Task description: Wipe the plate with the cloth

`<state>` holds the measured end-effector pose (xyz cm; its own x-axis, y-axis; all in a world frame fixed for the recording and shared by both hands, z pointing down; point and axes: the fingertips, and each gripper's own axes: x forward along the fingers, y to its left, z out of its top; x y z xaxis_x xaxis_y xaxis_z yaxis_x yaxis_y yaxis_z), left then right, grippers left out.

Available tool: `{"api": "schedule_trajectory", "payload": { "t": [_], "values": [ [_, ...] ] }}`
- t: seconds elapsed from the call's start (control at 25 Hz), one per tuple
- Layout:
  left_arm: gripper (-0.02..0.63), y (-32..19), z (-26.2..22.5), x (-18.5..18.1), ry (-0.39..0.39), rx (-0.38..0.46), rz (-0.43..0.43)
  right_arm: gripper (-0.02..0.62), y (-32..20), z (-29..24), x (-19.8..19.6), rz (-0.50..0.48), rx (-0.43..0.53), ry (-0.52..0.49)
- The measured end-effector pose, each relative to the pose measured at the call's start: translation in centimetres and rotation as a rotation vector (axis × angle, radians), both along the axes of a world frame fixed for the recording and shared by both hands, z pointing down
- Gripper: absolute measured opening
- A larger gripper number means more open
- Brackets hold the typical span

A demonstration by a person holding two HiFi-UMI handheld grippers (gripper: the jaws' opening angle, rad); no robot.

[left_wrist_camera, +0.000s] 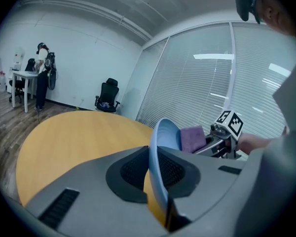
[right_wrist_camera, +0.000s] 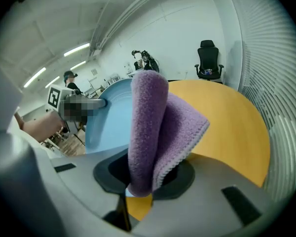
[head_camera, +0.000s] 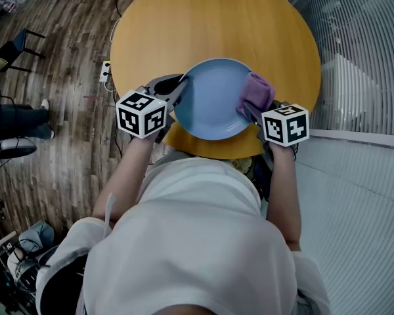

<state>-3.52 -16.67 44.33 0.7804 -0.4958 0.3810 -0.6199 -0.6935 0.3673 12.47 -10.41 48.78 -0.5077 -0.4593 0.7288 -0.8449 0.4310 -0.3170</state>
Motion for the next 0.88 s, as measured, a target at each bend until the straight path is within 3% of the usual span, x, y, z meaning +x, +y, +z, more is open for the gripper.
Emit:
{"api": "schedule_trajectory", "payload": {
  "t": [0.12, 0.36, 0.68, 0.88],
  "values": [
    [0.038, 0.6, 1.8, 0.2, 0.029, -0.068, 0.006, 0.087, 0.3, 1.5, 0.0, -0.046, -0.027, 0.108],
    [0.046, 1.8, 2.6, 0.8, 0.054, -0.145, 0.027, 0.087, 1.5, 2.8, -0.7, -0.137, -0.075, 0.231],
    [0.048, 2.7, 3.8, 1.5, 0.037, -0.193, 0.054, 0.087, 2.7, 3.7, -3.9, -0.324, -0.095, 0.351],
    [0.048, 2.8, 5.0, 1.5, 0.036, -0.208, 0.054, 0.087, 3.2, 4.6, -6.8, -0.433, -0.068, 0.374]
  ]
}}
